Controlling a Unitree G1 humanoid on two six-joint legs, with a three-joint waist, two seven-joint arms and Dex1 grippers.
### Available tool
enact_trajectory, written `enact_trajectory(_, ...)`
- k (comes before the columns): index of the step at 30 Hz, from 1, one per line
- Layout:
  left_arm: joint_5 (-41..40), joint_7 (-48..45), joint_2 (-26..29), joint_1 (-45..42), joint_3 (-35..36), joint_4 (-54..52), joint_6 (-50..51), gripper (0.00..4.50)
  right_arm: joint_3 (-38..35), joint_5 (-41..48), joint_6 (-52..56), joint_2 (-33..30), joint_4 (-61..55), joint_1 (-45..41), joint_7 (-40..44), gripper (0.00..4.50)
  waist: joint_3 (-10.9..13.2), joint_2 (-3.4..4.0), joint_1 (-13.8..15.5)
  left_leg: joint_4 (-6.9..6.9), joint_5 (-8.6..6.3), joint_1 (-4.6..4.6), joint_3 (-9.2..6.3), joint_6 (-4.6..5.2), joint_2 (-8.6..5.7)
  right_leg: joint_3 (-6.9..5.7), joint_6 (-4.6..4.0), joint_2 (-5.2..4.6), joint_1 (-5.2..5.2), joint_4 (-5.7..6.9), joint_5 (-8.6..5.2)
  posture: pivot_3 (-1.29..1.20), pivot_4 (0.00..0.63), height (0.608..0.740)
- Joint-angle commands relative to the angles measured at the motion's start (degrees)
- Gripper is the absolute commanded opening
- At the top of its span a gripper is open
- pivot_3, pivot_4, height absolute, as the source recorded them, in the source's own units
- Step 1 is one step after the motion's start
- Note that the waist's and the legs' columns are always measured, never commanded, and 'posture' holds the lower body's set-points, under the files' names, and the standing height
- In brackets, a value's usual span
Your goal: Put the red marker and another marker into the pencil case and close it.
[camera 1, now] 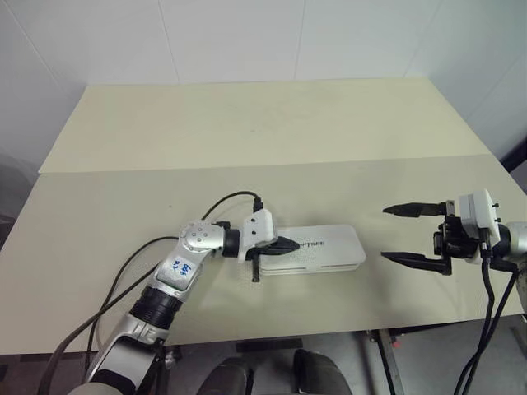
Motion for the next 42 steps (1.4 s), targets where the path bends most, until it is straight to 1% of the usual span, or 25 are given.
enact_trajectory(1,2.4,0.6,0.59,-0.38,-2.1,-1.66,2.16,0.05,-0.35,0.16,-0.71,0.62,-1.15,-0.48,-1.14,4.5,0.0,0.0,-0.01,0.0,0.0,0.0,0.0,0.0,0.0,0.0,0.0,0.0,0.0,0.0,0.0,0.0,0.15,0.74)
enact_trajectory(8,6.02,1.38,0.82,-1.73,-5.71,-0.94,4.7,0.05,-0.18,0.07,-0.74,2.64,-3.33,0.78,-3.35,4.5,-0.02,0.0,0.1,0.0,0.0,0.07,-0.01,0.0,-0.01,0.01,0.0,0.0,0.08,-0.01,0.0,0.0,0.15,0.74)
enact_trajectory(15,6.15,1.53,1.21,-0.13,-6.9,-2.66,5.32,0.05,-0.07,0.36,-0.21,3.73,-5.67,2.61,-5.01,4.5,-0.06,0.02,0.05,0.01,0.0,0.1,0.0,0.0,-0.01,0.05,0.0,0.0,0.11,-0.01,0.0,0.0,0.15,0.74)
enact_trajectory(18,2.5,4.46,0.04,2.52,-1.87,-5.73,6.3,0.05,1.4,-0.03,-0.05,4.29,-5.65,2.19,-4.96,4.5,-0.07,0.03,-0.1,-0.02,0.0,0.13,0.0,0.0,0.0,0.07,0.0,0.01,0.11,-0.01,0.0,0.0,0.15,0.74)
enact_trajectory(22,-0.46,6.18,1.02,4.8,3.74,-8.09,4.34,0.05,3.34,-0.62,-1.16,5.5,-3.41,-0.03,-4.33,4.5,-0.06,0.03,-0.2,-0.02,0.0,0.13,0.0,-0.01,0.02,0.08,0.0,0.04,0.08,-0.01,0.0,0.0,0.15,0.74)
enact_trajectory(23,-1.01,6.57,1.46,5.46,5.19,-8.5,3.24,0.05,3.69,-0.75,-1.62,5.74,-2.41,-0.57,-3.96,4.5,-0.06,0.03,-0.27,-0.02,0.0,0.13,0.03,-0.01,0.02,0.09,0.0,0.04,0.08,-0.02,0.0,0.0,0.15,0.74)
enact_trajectory(24,-1.99,7.2,1.67,6.17,7.7,-9.01,-0.21,0.05,4.23,-1.14,-2.33,6.01,-0.89,-1.46,-3.44,4.5,-0.05,0.03,-0.27,-0.02,0.0,0.13,0.03,-0.01,0.02,0.09,0.0,0.03,0.08,-0.02,0.0,0.0,0.15,0.74)
enact_trajectory(26,-5.45,6.92,2.8,8.5,13.09,-11.72,-3.79,0.05,5.19,-1.87,-3.73,6.56,2.12,-3.23,-2.27,4.5,-0.05,0.02,-0.35,-0.02,0.0,0.13,0.05,-0.01,0.02,0.1,0.0,0.04,0.08,-0.04,0.0,0.0,0.15,0.74)
enact_trajectory(29,-8.59,6.25,4.74,11.97,17.3,-14.16,-4.65,0.05,5.72,-2.57,-5.4,7.05,5.39,-5.06,-1.05,4.5,-0.05,0.04,-0.41,-0.05,0.0,0.12,0.04,-0.01,0.03,0.08,0.0,0.03,0.04,-0.03,0.0,0.0,0.15,0.74)
enact_trajectory(30,-10.32,6.02,5.54,13.77,18.88,-15.26,-3.37,0.05,5.8,-2.83,-6.09,7.17,6.84,-5.85,-0.7,4.5,-0.05,0.06,-0.41,-0.07,0.0,0.12,0.04,-0.01,0.03,0.08,-0.01,0.03,0.03,-0.03,0.0,0.0,0.15,0.74)
enact_trajectory(31,-11.45,6.06,6.4,15.61,20.38,-16.18,-2.6,0.43,5.78,-3.06,-6.72,7.26,8.19,-6.56,-0.45,4.5,-0.03,0.08,-0.39,-0.1,0.0,0.12,0.04,-0.01,0.03,0.07,-0.01,0.03,0.02,-0.02,0.0,0.0,0.15,0.74)
enact_trajectory(32,-12.7,5.91,7.07,17.55,21.99,-17.04,-2.64,0.66,5.71,-3.23,-7.27,7.35,9.16,-7.05,-0.39,4.5,-0.02,0.1,-0.33,-0.12,0.0,0.12,0.04,0.0,0.03,0.08,-0.01,0.03,0.01,-0.03,0.0,0.0,0.15,0.74)
enact_trajectory(35,-17.22,4.24,9.95,26.22,26.92,-21.37,-1.83,1.66,5.31,-3.56,-8.97,7.52,12.04,-8.3,0.11,4.5,-0.01,0.11,-0.55,-0.16,-0.02,0.08,0.04,0.03,0.02,0.09,-0.02,0.03,-0.07,-0.02,0.0,0.0,0.15,0.74)
enact_trajectory(37,-18.52,4.59,10.72,29.21,28.26,-23.18,-1.4,2.3,5.27,-3.86,-9.97,7.44,13.57,-8.85,0.58,4.5,0.01,0.15,-0.33,-0.2,-0.04,0.07,0.02,0.06,0.03,0.09,-0.02,0.03,-0.11,0.0,0.0,0.0,0.15,0.74)
enact_trajectory(38,-19.07,4.8,10.83,30.79,28.88,-24.18,-1.48,2.7,5.14,-4.02,-10.37,7.33,14.33,-9.21,0.51,4.5,0.03,0.17,-0.12,-0.19,-0.04,0.05,0.0,0.06,0.02,0.08,-0.02,0.03,-0.11,0.0,0.0,0.0,0.15,0.74)
enact_trajectory(42,-19.95,6.06,10.81,33.5,30.67,-25.59,-1.87,4.11,4.55,-4.19,-11.34,6.81,16.49,-10.29,0.53,4.5,0.06,0.22,-0.05,-0.16,-0.05,0.07,0.03,0.06,0.0,0.11,-0.04,0.0,0.04,-0.09,0.0,0.0,0.15,0.74)
